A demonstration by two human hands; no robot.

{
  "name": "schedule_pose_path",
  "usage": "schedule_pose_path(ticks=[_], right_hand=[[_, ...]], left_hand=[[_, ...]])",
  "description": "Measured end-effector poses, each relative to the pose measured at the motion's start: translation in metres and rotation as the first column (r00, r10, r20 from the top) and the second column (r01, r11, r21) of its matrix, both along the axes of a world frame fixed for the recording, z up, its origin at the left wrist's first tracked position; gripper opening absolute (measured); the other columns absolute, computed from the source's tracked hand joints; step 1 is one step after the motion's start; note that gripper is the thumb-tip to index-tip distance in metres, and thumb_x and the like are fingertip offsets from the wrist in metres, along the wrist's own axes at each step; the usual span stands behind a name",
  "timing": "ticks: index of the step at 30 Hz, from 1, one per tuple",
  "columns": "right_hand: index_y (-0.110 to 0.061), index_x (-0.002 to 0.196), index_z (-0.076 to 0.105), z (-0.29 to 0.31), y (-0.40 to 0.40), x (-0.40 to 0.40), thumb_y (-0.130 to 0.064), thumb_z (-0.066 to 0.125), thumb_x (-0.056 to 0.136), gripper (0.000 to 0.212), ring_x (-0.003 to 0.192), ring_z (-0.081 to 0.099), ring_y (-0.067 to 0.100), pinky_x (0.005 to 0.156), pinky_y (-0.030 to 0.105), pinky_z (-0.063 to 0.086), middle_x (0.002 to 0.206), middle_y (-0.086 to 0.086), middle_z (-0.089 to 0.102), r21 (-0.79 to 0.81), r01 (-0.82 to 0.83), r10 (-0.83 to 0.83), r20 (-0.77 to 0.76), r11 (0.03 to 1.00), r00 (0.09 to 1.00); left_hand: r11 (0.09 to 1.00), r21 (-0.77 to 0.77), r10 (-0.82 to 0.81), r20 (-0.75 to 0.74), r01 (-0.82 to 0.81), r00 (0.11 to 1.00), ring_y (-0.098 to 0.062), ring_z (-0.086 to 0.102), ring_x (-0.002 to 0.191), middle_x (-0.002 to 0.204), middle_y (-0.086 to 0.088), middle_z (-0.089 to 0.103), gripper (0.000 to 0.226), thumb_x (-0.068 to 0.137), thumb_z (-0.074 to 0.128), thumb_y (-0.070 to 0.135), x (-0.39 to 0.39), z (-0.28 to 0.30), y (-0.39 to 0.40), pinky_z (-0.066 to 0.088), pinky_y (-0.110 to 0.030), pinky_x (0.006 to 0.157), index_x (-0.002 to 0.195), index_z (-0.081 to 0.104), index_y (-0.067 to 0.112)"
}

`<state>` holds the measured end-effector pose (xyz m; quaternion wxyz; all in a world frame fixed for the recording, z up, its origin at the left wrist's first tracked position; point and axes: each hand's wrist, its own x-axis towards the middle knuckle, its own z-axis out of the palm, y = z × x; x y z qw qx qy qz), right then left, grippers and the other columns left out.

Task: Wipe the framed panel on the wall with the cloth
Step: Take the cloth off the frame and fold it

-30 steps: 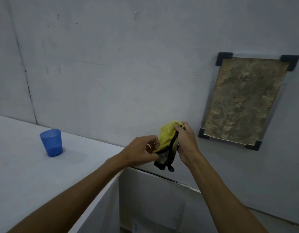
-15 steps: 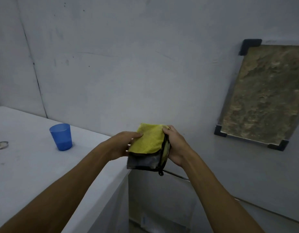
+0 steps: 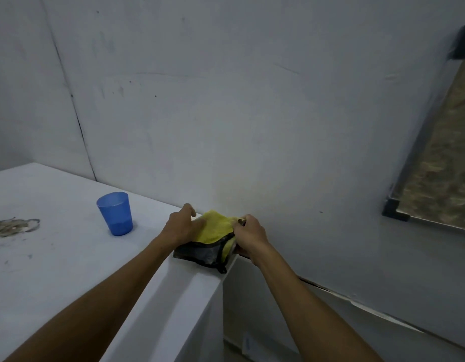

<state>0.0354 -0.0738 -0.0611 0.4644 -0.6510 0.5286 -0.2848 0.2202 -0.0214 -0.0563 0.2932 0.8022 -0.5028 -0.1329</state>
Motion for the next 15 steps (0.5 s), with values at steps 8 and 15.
schedule_pose_path(ticks=[8,15], right_hand=[[-0.015,0.127,0.053,-0.033,0.003,-0.013,-0.037,0.049,0.100,0.034,0.123,0.042,0.026,0.089,0.040,0.049,0.131,0.006,0.046,-0.454,-0.385,0.059,-0.583,0.803,0.811],[-0.028,0.148,0.041,-0.039,-0.009,-0.027,-0.041,0.032,0.106,0.044,0.142,0.029,0.026,0.108,0.042,0.038,0.157,-0.003,0.034,-0.375,-0.533,0.113,-0.730,0.758,0.674]], left_hand=[[0.922,0.261,-0.356,0.287,0.285,0.889,-0.028,0.045,0.138,0.156,-0.007,0.041,0.052,0.102,0.047,0.046,-0.002,-0.042,-0.002,0.039,-0.041,0.112,0.151,0.043,0.029],[0.865,0.486,-0.334,0.379,0.121,0.863,-0.034,0.026,0.149,0.167,-0.001,0.020,0.060,0.103,0.027,0.055,-0.005,-0.031,-0.010,0.026,-0.058,0.118,0.159,0.015,0.036]])
